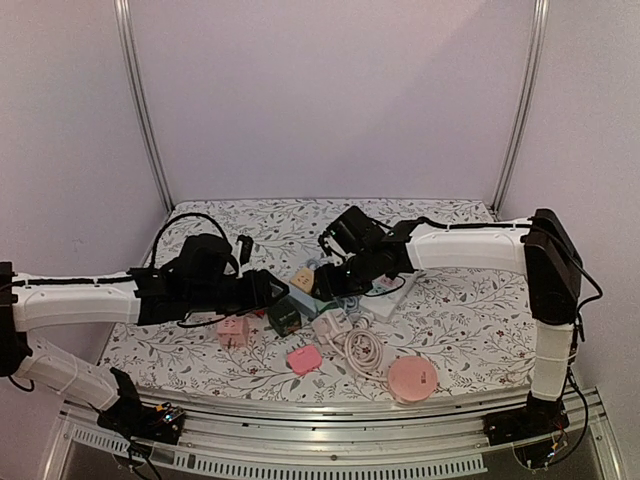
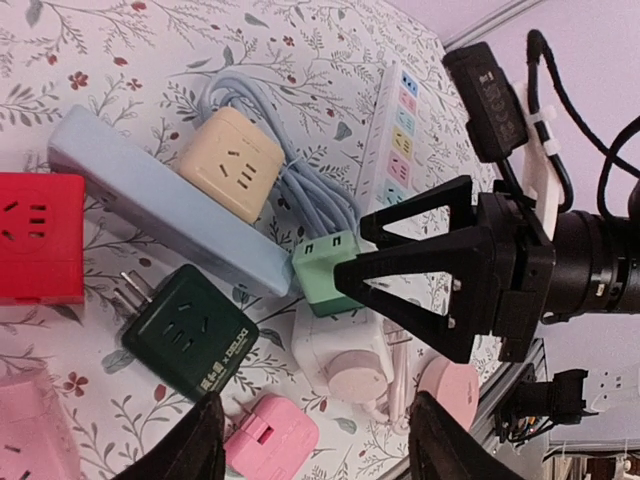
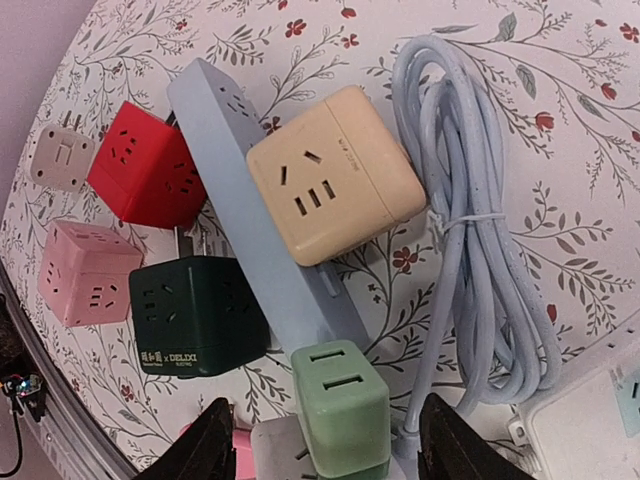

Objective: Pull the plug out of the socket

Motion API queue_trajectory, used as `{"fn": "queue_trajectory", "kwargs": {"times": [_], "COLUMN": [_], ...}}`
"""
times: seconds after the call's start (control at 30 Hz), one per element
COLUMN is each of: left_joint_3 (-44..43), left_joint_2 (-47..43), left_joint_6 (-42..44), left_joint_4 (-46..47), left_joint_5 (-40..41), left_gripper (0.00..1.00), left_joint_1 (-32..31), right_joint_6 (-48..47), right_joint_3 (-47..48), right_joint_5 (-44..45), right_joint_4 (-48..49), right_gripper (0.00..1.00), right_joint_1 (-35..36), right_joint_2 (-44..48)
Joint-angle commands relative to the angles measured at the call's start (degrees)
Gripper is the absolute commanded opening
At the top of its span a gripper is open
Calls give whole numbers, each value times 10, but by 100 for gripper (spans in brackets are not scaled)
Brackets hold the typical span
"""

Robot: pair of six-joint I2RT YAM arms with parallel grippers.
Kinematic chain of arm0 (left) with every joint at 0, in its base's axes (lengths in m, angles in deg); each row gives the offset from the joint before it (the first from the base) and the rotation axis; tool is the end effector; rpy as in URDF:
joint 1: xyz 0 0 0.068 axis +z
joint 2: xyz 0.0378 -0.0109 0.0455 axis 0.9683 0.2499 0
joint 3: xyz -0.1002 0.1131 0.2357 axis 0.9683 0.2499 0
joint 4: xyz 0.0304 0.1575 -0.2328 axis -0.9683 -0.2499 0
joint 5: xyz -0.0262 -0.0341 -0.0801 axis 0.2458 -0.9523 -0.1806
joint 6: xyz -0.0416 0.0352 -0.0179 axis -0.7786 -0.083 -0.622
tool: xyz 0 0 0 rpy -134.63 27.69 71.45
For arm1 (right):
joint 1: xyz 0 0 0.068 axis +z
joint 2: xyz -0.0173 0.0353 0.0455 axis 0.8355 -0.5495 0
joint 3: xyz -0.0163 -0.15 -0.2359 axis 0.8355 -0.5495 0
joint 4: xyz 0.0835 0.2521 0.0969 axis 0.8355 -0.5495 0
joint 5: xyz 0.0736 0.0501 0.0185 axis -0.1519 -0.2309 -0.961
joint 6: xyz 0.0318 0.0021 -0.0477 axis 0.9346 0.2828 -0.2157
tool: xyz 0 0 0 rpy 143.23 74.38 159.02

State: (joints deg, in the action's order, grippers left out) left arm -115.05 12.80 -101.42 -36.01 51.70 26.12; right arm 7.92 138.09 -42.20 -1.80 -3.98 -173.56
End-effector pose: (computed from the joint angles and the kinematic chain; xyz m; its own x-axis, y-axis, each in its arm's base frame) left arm 0.1918 -0.2229 0.2166 -0.8154 -0.2540 -0.5201 0.1786 0.7443 -0.6435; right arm 0.2773 0.3676 0.2012 -0.8089 -0.2980 -0.5067 -0.4975 0.8063 0.3201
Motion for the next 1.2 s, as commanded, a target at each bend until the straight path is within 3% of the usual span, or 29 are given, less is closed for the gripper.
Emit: {"fn": "queue_trajectory", "kwargs": {"times": [0.0,0.27,0.4,0.63,0.83,0.97,1.17], "left_joint_3": [20,15,8,-58,-123,-159,-167], "left_joint_2": [-44,-89,-83,-32,52,97,118], "left_joint_6": [8,32,43,110,152,180,183], "left_joint_4": [-51,-126,-125,-166,-190,-236,-231], "left_joint_5": [5,-44,-85,-132,-202,-216,-230], "left_gripper": [61,61,61,61,65,64,64], "left_joint_1": [29,89,128,185,257,272,291], "right_joint_6": [-14,-22,-31,-13,35,52,32], "right_joint_3": [52,102,130,169,185,203,217], "right_joint_5": [-5,31,59,53,-34,-55,-43], "right_joint_4": [-20,-44,-47,-45,3,17,7], "right_gripper": [61,62,68,72,80,80,80], "right_joint_1": [-2,-3,-5,-5,-5,0,25], "right_joint_2": [-43,-83,-108,-146,-177,-195,-185]}}
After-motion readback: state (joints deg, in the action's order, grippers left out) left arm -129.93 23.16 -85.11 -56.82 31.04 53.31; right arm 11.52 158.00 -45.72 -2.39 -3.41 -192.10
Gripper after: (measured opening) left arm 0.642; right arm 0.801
